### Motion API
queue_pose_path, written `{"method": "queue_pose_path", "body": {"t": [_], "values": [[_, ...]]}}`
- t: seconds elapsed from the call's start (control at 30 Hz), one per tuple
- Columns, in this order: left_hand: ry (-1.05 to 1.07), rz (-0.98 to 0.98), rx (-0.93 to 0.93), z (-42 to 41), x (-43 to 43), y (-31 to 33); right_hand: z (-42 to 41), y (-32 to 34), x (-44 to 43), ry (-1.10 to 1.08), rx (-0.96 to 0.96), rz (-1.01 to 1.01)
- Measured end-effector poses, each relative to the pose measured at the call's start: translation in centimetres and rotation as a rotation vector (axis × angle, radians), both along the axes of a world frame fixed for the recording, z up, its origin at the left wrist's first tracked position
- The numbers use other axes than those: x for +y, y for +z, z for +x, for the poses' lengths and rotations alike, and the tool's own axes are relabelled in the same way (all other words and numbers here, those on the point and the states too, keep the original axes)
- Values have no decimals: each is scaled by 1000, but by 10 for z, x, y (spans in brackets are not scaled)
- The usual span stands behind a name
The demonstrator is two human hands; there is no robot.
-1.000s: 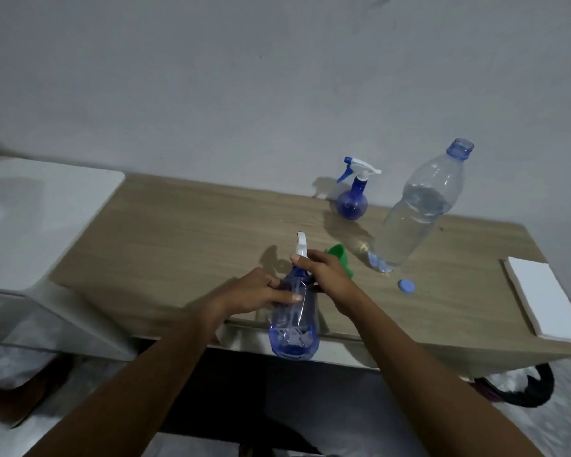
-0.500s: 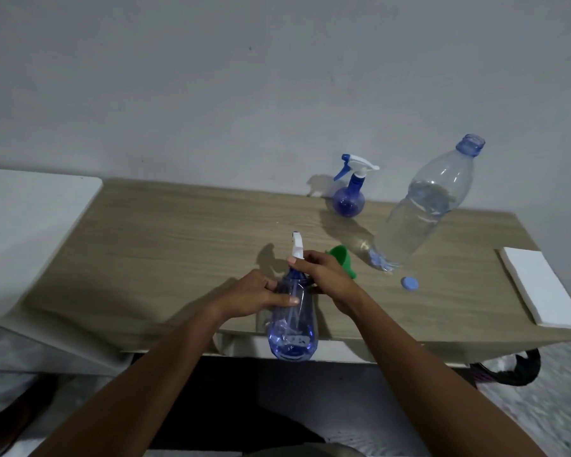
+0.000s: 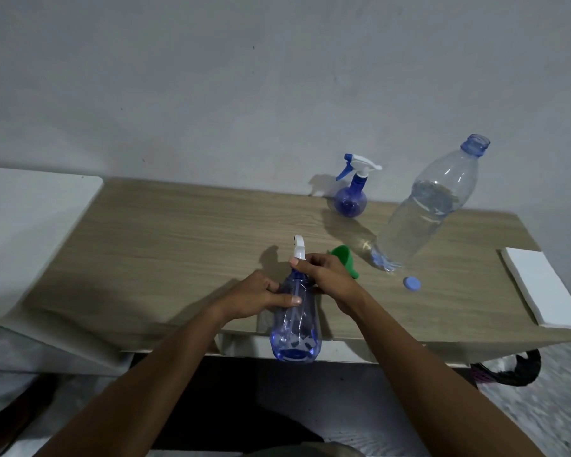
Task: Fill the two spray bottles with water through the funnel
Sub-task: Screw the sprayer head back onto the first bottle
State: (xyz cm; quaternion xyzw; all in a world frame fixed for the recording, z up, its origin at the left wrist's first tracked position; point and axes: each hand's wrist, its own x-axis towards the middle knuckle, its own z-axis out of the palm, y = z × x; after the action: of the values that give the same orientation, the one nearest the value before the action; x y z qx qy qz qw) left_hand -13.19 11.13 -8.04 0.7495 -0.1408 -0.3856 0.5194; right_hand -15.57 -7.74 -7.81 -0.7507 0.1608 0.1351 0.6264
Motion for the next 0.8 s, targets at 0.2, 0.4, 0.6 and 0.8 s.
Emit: {"method": "queue_pose_path", "body": {"t": [0.2,0.4,0.6,0.8], "values": [[12,-9,-3,0,0,2,0,1,1,-7,21,47],[0,43,-25,0,0,3,1,0,0,3,-4,22],[6,9,-20,4,2,6,5,4,1,-18,-9,50],[-51,-112,115,40,10,6,38,37,-11,-57,-134,146]]}}
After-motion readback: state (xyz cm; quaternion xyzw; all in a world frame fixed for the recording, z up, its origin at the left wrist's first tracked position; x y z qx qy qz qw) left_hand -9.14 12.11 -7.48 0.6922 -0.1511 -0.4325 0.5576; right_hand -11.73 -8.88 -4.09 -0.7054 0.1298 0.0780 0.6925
